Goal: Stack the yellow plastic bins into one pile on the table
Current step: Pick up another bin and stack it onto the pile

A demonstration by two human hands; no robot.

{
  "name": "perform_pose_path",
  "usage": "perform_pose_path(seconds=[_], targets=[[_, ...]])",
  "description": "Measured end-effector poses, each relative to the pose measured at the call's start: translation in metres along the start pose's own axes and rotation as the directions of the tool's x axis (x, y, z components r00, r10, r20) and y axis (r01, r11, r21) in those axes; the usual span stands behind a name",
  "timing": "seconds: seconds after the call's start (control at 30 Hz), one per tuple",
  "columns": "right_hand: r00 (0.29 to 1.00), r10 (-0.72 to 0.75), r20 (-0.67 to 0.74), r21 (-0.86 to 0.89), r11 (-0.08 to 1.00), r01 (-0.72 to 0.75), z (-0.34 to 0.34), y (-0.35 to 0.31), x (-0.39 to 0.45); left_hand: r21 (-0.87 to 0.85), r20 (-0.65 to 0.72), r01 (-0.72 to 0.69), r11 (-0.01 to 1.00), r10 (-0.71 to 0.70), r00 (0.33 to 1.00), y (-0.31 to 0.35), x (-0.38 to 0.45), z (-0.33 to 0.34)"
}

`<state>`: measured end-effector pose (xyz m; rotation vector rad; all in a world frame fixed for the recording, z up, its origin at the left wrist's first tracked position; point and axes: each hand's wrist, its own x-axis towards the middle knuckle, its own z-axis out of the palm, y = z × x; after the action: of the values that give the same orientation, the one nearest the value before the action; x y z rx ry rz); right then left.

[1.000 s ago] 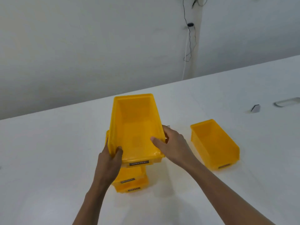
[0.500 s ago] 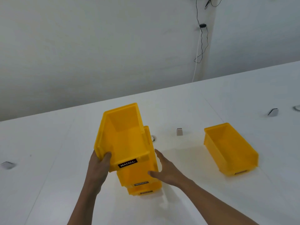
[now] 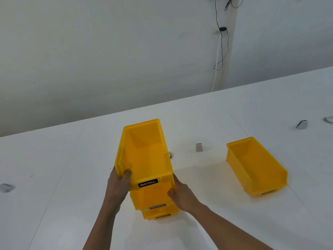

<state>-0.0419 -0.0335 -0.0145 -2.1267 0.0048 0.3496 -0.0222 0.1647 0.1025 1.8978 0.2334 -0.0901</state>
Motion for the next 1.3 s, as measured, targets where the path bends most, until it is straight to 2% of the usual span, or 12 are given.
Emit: perform_pose_path(seconds=[0.27, 0.7, 0.93, 1.17, 1.3], targets=[[0.999, -0.01, -0.034, 0.037, 0.999, 0.012, 0.005, 0.005, 0.003, 0.053, -0.023, 0.039, 0.998, -0.038, 0.999, -0.017, -0.013, 0.008], [0.997, -0.006, -0.075, 0.086, 0.996, 0.013, 0.009, 0.005, 0.001, 0.083, 0.084, 0.07, 0.994, -0.077, 0.993, -0.022, -0.019, -0.003], [0.998, -0.002, -0.069, 0.097, 0.995, 0.009, 0.009, 0.005, 0.001, 0.143, -0.015, 0.061, 0.988, -0.059, 0.998, -0.01, -0.013, 0.002], [0.998, 0.01, -0.06, 0.047, 0.999, -0.007, 0.006, 0.002, 0.0, 0.149, -0.008, 0.08, 0.986, -0.08, 0.997, -0.011, -0.012, 0.0], [0.999, 0.007, -0.047, 0.02, 1.0, -0.006, 0.006, 0.003, 0.001, 0.179, -0.052, 0.07, 0.981, -0.061, 0.997, -0.005, -0.009, 0.002]])
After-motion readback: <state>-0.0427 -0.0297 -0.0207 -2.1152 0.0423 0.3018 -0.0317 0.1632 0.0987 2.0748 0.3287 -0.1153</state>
